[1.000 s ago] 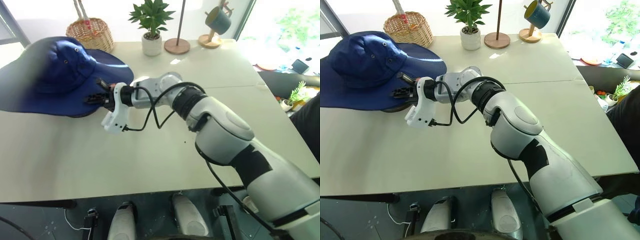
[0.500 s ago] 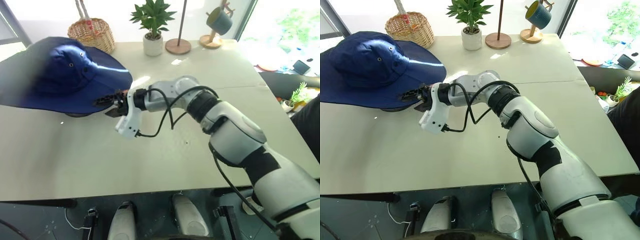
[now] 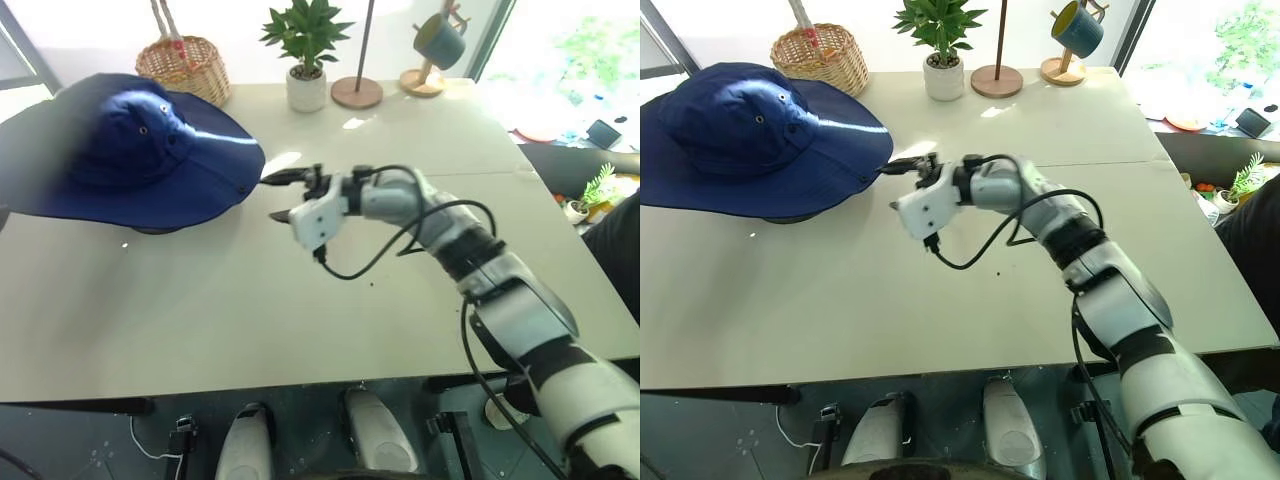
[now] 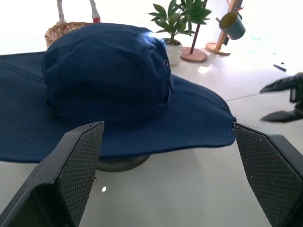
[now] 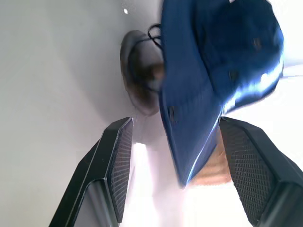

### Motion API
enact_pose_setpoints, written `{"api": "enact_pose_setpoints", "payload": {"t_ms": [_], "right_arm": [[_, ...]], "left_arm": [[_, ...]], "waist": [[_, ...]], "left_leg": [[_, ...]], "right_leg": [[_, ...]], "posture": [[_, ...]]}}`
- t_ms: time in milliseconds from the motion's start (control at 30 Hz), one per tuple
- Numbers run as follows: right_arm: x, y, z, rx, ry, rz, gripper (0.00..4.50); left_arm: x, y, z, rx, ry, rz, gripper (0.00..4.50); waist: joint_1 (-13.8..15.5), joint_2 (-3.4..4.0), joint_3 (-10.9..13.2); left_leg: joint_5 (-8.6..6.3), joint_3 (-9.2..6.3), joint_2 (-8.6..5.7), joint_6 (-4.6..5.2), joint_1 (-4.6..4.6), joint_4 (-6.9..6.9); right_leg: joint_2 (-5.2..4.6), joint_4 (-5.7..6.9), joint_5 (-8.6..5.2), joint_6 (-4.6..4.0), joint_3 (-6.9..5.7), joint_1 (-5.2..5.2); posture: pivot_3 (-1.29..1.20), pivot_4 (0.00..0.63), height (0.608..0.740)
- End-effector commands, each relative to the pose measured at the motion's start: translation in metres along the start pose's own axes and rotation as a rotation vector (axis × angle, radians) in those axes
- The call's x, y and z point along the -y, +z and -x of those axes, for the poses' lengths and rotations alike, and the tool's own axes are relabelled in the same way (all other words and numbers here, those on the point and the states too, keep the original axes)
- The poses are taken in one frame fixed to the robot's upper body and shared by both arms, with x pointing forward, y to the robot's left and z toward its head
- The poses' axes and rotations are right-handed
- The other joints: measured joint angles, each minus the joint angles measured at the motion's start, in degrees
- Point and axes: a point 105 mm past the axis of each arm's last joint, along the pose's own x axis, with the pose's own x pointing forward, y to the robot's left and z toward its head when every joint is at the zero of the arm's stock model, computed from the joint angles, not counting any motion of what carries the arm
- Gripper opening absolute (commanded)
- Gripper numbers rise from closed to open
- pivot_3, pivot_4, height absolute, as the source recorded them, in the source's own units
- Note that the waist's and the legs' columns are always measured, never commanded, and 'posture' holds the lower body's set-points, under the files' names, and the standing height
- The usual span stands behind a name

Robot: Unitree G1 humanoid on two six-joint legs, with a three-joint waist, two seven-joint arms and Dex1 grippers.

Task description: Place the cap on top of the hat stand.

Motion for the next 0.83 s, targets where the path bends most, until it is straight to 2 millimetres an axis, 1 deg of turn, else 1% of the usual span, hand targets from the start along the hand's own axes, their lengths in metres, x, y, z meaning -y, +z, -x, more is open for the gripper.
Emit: {"api": "enact_pose_setpoints", "payload": {"t_ms": [33, 67, 100, 133, 167, 200, 300, 367, 500, 667, 833], "right_arm": [[0.052, 0.022, 0.057, 0.093, -0.021, -0.321, 2.9], [0.063, 0.015, 0.078, 0.076, -0.004, -0.433, 3.32], [0.07, 0.01, 0.095, 0.067, 0.008, -0.53, 3.44], [0.074, 0.008, 0.105, 0.067, 0.016, -0.596, 3.75], [0.075, 0.005, 0.115, 0.065, 0.035, -0.656, 4.24], [0.075, 0.001, 0.123, 0.056, 0.051, -0.702, 4.47], [0.077, -0.008, 0.141, 0.028, 0.063, -0.804, 4.47], [0.081, -0.006, 0.146, 0.044, 0.063, -0.841, 4.47], [0.081, -0.004, 0.148, 0.052, 0.082, -0.84, 4.47], [0.071, -0.01, 0.148, 0.021, 0.104, -0.845, 4.47], [0.068, -0.01, 0.148, 0.022, 0.102, -0.848, 4.47]], "left_arm": [[-0.007, 0.012, 0.02, 0.006, 0.043, -0.084, 4.5], [-0.01, 0.008, 0.026, -0.026, 0.059, -0.101, 4.5], [-0.012, 0.005, 0.031, -0.053, 0.068, -0.115, 4.5], [-0.013, 0.002, 0.034, -0.072, 0.072, -0.125, 4.5], [-0.014, 0.0, 0.036, -0.086, 0.073, -0.132, 4.5], [-0.014, -0.001, 0.038, -0.098, 0.072, -0.14, 4.5], [-0.013, -0.008, 0.041, -0.138, 0.066, -0.157, 4.5], [-0.012, -0.009, 0.042, -0.146, 0.063, -0.16, 4.5], [-0.011, -0.009, 0.041, -0.144, 0.059, -0.16, 4.5], [-0.006, -0.011, 0.035, -0.144, 0.038, -0.155, 4.5], [-0.002, -0.013, 0.03, -0.141, 0.021, -0.144, 4.5]], "waist": [[0.0, 0.03, 0.0], [0.1, 0.01, 0.0], [-0.2, 0.08, 0.1], [-0.1, 0.25, 0.2], [0.0, 0.3, 0.2], [0.2, 0.3, 0.2], [0.0, 0.28, 0.2], [-0.4, 0.29, 0.2], [-0.4, 0.46, 0.3], [-0.3, 0.48, 0.3], [-0.2, 0.48, 0.3]], "left_leg": [[0.0, 0.0, 0.02, 0.0, 0.0, 0.0], [0.0, 0.0, 0.02, 0.0, 0.0, 0.0], [0.0, 0.01, 0.04, 0.01, 0.11, -0.01], [0.0, 0.08, 0.12, 0.01, 0.12, -0.01], [0.0, 0.15, 0.09, 0.01, 0.07, 0.0], [0.0, 0.18, 0.08, 0.01, 0.07, 0.0], [-0.01, 0.19, 0.1, 0.01, 0.06, -0.04], [-0.01, 0.23, 0.1, 0.0, 0.05, -0.04], [-0.01, 0.3, 0.1, 0.0, 0.0, -0.07], [-0.01, 0.33, 0.1, 0.0, -0.05, -0.07], [-0.01, 0.33, 0.09, 0.0, -0.05, -0.04]], "right_leg": [[0.0, -0.02, -0.01, -0.02, 0.0, 0.0], [0.0, -0.01, -0.01, -0.02, 0.0, 0.0], [0.02, -0.01, -0.12, -0.19, -0.03, 0.09], [0.09, -0.02, -0.14, -0.23, -0.02, 0.02], [0.02, -0.04, -0.15, -0.26, 0.0, -0.02], [0.0, -0.06, -0.17, -0.29, 0.0, -0.03], [0.02, -0.17, -0.22, -0.35, -0.01, -0.04], [0.01, -0.22, -0.21, -0.35, 0.01, -0.06], [0.01, -0.21, -0.21, -0.34, 0.06, -0.16], [0.0, -0.23, -0.2, -0.31, 0.06, -0.19], [0.0, -0.22, -0.2, -0.31, 0.06, -0.18]], "posture": [[0.0, 0.15, 0.74], [0.0, 0.15, 0.74], [0.0, 0.15, 0.74], [0.0, 0.15, 0.74], [0.0, 0.15, 0.74], [0.0, 0.15, 0.74], [0.0, 0.15, 0.74], [0.0, 0.15, 0.74], [0.0, 0.15, 0.74], [0.0, 0.15, 0.74], [0.0, 0.15, 0.74]]}}
